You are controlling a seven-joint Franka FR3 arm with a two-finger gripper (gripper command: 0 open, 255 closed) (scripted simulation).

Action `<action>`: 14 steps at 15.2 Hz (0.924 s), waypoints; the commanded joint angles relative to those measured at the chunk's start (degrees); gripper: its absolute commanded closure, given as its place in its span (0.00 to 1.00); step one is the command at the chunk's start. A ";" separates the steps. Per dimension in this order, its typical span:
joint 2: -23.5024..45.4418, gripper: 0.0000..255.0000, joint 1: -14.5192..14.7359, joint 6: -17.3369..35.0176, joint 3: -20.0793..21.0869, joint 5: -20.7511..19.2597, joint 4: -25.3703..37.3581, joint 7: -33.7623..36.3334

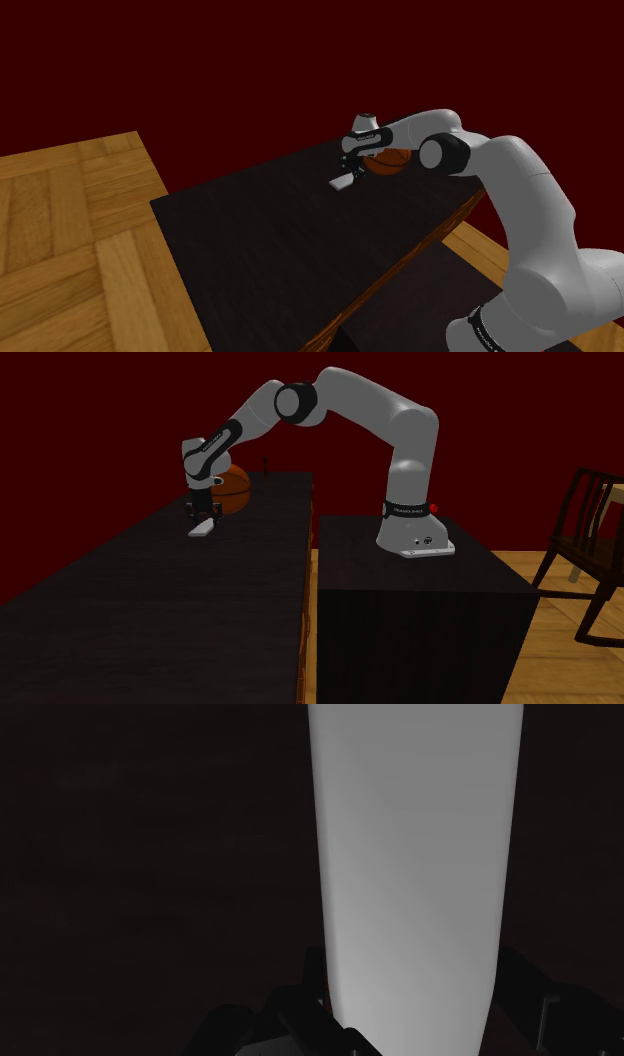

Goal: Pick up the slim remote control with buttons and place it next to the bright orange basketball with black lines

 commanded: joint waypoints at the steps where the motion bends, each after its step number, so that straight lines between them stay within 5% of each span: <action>1: 0.05 1.00 0.00 0.01 0.00 0.00 0.09 -0.01; 4: 0.05 1.00 0.00 0.01 0.00 0.00 0.09 -0.01; 5: 0.05 0.00 0.00 0.02 0.00 0.00 0.07 0.00; 14: -5.94 0.00 -0.30 -2.68 0.30 0.20 -3.23 0.00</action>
